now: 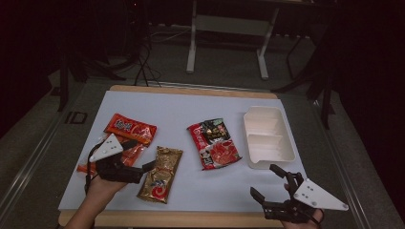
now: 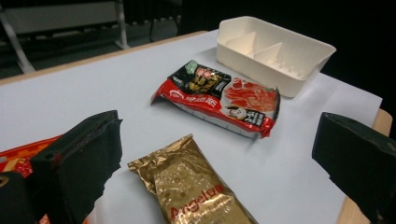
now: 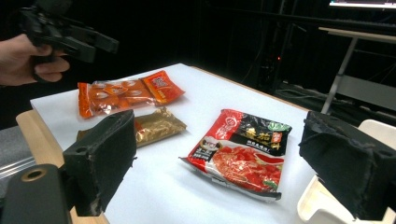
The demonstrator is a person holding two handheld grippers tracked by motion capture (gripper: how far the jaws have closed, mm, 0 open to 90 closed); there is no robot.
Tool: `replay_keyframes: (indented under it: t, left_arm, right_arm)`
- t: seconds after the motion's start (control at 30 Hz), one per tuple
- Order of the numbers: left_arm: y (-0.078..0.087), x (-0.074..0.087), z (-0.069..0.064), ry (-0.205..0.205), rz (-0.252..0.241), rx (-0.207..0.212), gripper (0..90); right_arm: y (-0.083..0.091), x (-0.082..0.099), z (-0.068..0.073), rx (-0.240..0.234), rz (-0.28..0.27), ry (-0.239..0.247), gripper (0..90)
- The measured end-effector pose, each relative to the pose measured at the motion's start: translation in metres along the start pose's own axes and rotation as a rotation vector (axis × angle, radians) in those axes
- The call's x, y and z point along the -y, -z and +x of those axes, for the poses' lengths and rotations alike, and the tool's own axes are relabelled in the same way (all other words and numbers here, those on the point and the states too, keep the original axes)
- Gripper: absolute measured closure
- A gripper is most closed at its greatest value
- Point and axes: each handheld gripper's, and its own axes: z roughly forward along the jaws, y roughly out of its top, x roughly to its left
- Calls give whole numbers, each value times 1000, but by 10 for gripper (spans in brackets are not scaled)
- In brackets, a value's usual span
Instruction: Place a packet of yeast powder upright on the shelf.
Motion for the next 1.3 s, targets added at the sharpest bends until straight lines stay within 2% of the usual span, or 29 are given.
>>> replay_keyframes:
  t: [0.07, 0.13, 0.27, 0.5, 0.6, 0.83, 0.93, 1.13, 1.17, 1.23, 1.3]
  left_arm:
    - [-4, 0, 3, 9, 7, 2, 42]
    - [-13, 2, 6, -1, 21, -24, 49]
    - [-29, 8, 12, 12, 67, -37, 49]
    - [-53, 14, 26, 66, 120, -62, 62]
    - [-63, 19, 29, 50, 161, -93, 77]
    - [-84, 29, 40, 87, 227, -142, 134]
    - [-93, 31, 43, 81, 271, -150, 145]
    - [-105, 35, 54, 157, 306, -135, 202]
    - [-107, 36, 54, 150, 319, -132, 203]
    - [-112, 36, 50, 111, 348, -156, 208]
    - [-116, 36, 49, 106, 363, -172, 222]
  right_arm:
    - [0, 0, 0, -1, -3, -3, 111]
    - [0, 1, 0, -5, 0, -6, 111]
    - [2, 1, 1, -16, -12, -3, 135]
    - [2, 1, 3, -23, -9, 10, 137]
    - [1, 2, 2, -25, -2, 3, 137]
    - [-2, 5, 2, -37, 15, 6, 143]
    - [-3, 6, 4, -43, 17, 14, 144]
    - [-3, 7, 4, -48, 24, 9, 145]
    - [-3, 7, 3, -47, 26, 9, 146]
    - [-3, 8, 3, -48, 27, 5, 147]
    - [-4, 9, 3, -50, 30, 5, 147]
